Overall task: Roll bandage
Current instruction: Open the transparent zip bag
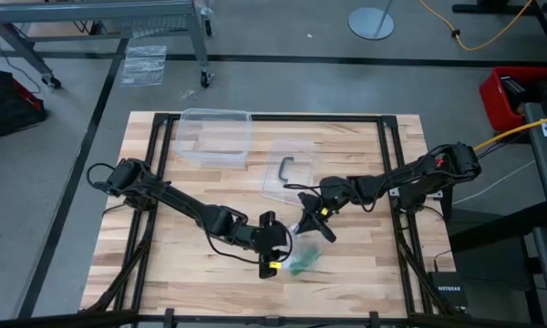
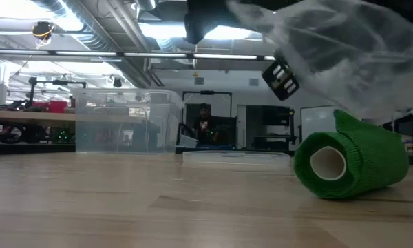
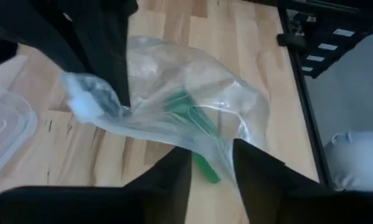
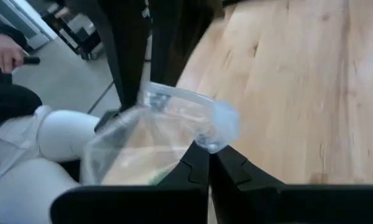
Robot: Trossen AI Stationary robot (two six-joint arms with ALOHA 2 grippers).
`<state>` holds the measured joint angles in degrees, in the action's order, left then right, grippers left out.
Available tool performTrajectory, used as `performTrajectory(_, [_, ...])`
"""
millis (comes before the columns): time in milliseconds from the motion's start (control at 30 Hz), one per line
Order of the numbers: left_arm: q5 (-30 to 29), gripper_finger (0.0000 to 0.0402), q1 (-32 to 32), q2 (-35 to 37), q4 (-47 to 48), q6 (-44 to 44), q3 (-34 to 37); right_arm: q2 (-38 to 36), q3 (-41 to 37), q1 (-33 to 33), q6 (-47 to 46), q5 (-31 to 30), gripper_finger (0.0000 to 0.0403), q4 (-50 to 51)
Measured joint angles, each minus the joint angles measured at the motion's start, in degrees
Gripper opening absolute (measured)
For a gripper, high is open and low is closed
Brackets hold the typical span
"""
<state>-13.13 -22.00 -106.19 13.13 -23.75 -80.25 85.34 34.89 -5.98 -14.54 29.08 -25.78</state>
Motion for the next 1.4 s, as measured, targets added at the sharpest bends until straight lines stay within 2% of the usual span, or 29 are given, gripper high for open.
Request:
performTrajectory(133, [-0.2, 0.0147, 0.0, 0.0, 3.2, -1.4, 0.0, 0.0, 0.0, 0.0, 0.2, -0.8, 0.0001, 4.2])
performTrajectory(267, [-0.2, 0.0162, 0.0, 0.0, 7.7, -1.5, 0.0, 0.0, 0.0, 0.0, 2.0, -1.5, 0.0001, 7.8])
performTrajectory(500, [-3.5, 0.0164, 2.4, 0.0, 7.0, -2.4, 0.0, 0.0, 0.0, 0.0, 3.4, -1.5, 0.0, 6.1])
performTrajectory(733, [-3.6, 0.0164, 4.9, 0.0, 6.7, -6.9, 0.0, 0.0, 0.0, 0.0, 6.0, -1.6, 0.0, 4.4])
performTrajectory(967, [-3.6, 0.0163, 5.7, 0.0, 2.3, -6.7, 0.0, 0.0, 0.0, 0.0, 7.3, -4.3, 0.0, 4.4])
performTrajectory(1100, [-3.6, 0.0141, 5.8, 0.0, 2.3, -5.3, 0.0, 0.0, 0.0, 0.0, 7.5, -4.5, 0.0, 3.2])
performTrajectory(1400, [-3.6, 0.0043, 5.9, 0.0, 2.4, -3.6, 0.0, 0.0, 0.0, 0.0, 7.5, -4.5, 0.0, 1.7])
